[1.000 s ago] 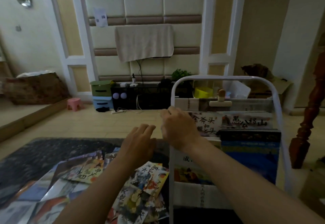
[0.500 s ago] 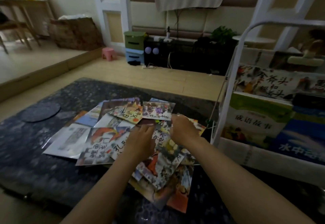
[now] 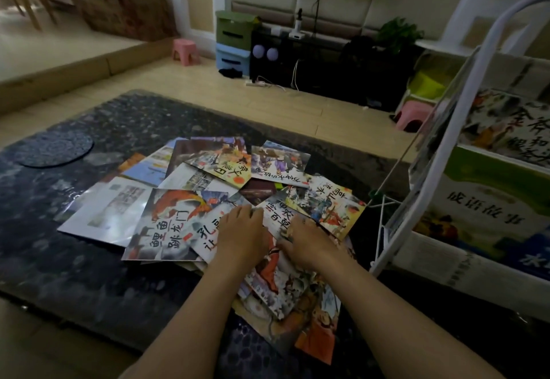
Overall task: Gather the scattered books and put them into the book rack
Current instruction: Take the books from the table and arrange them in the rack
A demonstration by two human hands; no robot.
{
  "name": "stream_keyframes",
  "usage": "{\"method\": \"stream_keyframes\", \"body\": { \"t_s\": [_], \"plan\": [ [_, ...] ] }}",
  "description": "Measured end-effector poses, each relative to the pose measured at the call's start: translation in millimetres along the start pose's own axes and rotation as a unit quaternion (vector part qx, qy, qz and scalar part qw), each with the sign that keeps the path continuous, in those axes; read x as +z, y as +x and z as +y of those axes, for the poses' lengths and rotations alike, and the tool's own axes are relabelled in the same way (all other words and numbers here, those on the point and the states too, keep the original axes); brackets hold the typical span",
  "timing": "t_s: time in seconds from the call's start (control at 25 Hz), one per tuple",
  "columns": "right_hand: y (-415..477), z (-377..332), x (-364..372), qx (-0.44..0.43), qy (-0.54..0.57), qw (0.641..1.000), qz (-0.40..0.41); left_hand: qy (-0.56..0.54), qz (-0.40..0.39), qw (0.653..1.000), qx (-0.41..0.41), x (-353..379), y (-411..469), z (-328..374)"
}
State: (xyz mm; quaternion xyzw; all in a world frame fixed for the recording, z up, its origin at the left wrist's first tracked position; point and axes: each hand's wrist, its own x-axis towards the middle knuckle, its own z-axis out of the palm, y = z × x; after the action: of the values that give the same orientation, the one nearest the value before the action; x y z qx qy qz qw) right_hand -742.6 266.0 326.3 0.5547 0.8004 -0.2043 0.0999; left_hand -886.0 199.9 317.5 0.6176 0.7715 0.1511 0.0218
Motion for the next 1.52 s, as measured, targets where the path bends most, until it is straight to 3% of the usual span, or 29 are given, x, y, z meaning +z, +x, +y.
{"method": "stream_keyframes", "body": {
  "t_s": [0.84,1.12,1.36,1.52],
  "plan": [
    [-6.7,5.9,5.6,-0.024,-0.003,0.999,0.045,-0.182,0.028,0.983,-0.008,-5.2,7.1,10.4],
    [-13.1,12.2,3.5,-0.051,-0.011,0.998,0.037,-0.284,0.103,0.953,-0.020,-11.1,9.8,11.2],
    [-23.0,16.7,-1.3,-0.079,0.023,0.995,0.047,-0.341,0.121,0.927,-0.096,-25.8,5.8,15.2],
    [-36.6,8.3,-11.5,-0.071,0.127,0.988,0.055,-0.408,0.047,0.891,-0.191,-37.3,6.8,11.5]
  ]
}}
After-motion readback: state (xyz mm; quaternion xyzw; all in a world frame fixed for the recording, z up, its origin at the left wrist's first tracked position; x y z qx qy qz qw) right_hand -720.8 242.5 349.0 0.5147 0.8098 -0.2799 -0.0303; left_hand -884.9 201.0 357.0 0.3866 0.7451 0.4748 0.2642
